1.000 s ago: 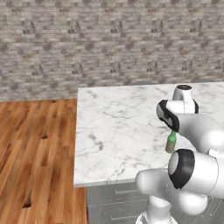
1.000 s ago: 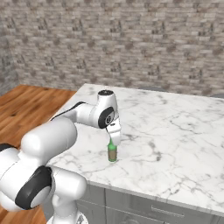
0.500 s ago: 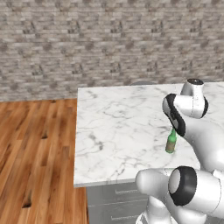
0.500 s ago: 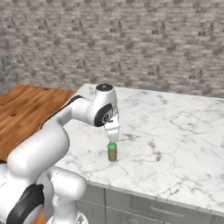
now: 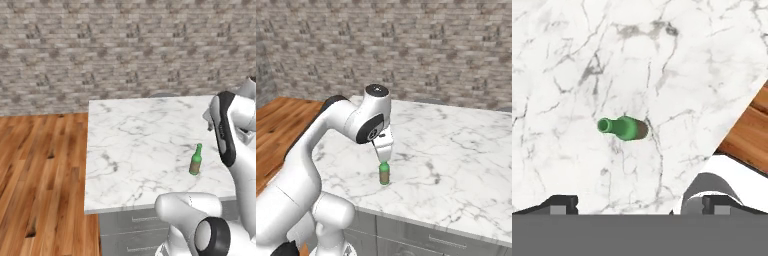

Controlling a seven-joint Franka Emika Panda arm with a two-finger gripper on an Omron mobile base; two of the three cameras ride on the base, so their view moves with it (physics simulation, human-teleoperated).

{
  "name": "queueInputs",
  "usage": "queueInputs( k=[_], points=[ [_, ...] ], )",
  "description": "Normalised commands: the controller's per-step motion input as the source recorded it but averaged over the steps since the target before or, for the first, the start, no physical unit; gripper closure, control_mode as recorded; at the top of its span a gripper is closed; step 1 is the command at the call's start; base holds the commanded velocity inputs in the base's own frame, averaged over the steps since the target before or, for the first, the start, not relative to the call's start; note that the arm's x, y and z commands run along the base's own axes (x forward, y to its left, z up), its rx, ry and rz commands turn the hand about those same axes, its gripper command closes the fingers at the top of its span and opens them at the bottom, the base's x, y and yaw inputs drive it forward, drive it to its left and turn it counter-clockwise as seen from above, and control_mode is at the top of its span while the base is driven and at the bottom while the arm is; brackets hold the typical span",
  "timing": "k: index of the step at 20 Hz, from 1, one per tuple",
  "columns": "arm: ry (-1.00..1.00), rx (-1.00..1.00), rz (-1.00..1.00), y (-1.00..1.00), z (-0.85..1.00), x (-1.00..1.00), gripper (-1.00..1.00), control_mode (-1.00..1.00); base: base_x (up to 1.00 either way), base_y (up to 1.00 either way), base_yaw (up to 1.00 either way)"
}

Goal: Move the drinks to the dining counter.

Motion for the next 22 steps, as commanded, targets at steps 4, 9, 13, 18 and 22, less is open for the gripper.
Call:
queueInputs(
  k=[4,9,13,18,22],
  points=[
    [-0.02,-0.01,0.48,0.0,0.42,-0.84,-1.0,-1.0,0.0,0.0,0.0],
    [-0.13,-0.12,0.42,0.3,0.6,-0.77,-1.0,-1.0,0.0,0.0,0.0],
    [-0.28,-0.11,0.23,0.54,0.27,-0.51,-1.0,-1.0,0.0,0.0,0.0],
    [-0.37,-0.11,0.03,0.78,0.06,-0.31,-1.0,-1.0,0.0,0.0,0.0],
    [-0.2,-0.06,0.01,0.45,0.0,0.0,-1.0,-1.0,0.0,0.0,0.0]
  ],
)
